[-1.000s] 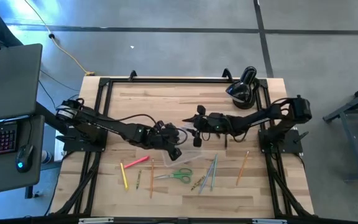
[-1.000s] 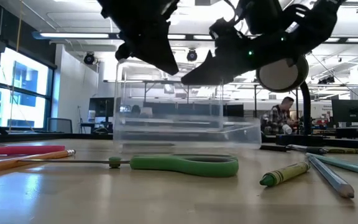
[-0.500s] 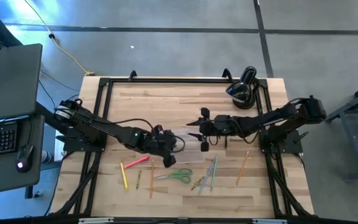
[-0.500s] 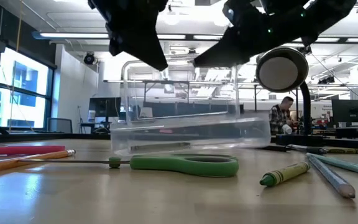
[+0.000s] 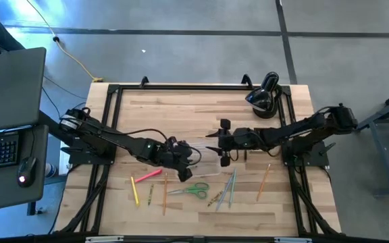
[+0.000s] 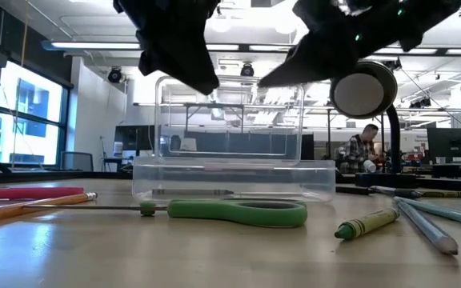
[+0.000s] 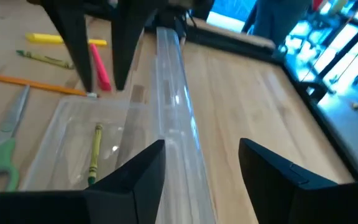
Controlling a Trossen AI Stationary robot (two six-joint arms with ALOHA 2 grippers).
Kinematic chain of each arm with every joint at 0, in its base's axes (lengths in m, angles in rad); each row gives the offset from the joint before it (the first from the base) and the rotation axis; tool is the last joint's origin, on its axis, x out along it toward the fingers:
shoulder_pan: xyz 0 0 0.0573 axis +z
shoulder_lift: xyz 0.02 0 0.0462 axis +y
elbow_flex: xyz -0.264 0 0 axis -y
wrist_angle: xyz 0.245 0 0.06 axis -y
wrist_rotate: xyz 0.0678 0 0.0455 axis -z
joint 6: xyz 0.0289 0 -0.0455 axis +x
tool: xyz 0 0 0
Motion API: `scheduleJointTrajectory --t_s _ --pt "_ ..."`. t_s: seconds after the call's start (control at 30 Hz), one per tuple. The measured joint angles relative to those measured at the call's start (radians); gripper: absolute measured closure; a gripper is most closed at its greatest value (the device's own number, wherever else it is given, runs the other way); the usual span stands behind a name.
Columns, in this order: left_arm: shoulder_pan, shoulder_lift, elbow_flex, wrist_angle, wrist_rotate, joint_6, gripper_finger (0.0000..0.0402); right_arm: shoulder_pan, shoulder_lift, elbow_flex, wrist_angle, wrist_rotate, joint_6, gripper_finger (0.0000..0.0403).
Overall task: Pick & place school supplies into a supply box
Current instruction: Adjust the supply box, then put the top right green crayon into the supply box
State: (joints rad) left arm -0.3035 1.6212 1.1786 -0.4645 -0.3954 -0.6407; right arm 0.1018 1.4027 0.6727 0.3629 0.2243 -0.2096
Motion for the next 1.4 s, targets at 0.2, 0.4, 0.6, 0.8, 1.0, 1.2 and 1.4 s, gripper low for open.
scheduleJointTrajectory --t_s 0.2,0.4,0.6,0.8,1.0,1.2,1.4 --pt "0.000 0.000 0.000 0.015 -0.013 0.005 0.0266 0.065 -0.161 0.000 -0.143 0.095 0.007 0.0214" --pt "0.002 0.000 0.000 0.012 0.042 0.007 0.0266 0.127 -0.350 0.001 -0.534 0.150 0.284 0.0214" --pt "0.002 -0.018 0.001 0.008 0.038 0.019 0.0266 0.174 -0.398 0.000 -0.887 0.038 0.563 0.0214" --pt "0.002 -0.025 0.000 0.001 0.024 0.059 0.0266 0.193 -0.389 0.000 -1.105 0.056 0.570 0.0214" --pt "0.002 -0.025 0.001 -0.008 0.044 0.057 0.0266 0.142 -0.380 -0.008 -1.271 0.064 0.684 0.0215" --pt "0.002 -0.025 0.001 0.065 -0.059 0.057 0.0266 0.079 -0.341 -0.134 -1.147 -0.033 0.663 0.0216" --pt "0.002 -0.025 0.001 0.077 -0.059 0.060 0.0266 0.023 -0.321 -0.229 -1.006 -0.041 0.650 0.0216"
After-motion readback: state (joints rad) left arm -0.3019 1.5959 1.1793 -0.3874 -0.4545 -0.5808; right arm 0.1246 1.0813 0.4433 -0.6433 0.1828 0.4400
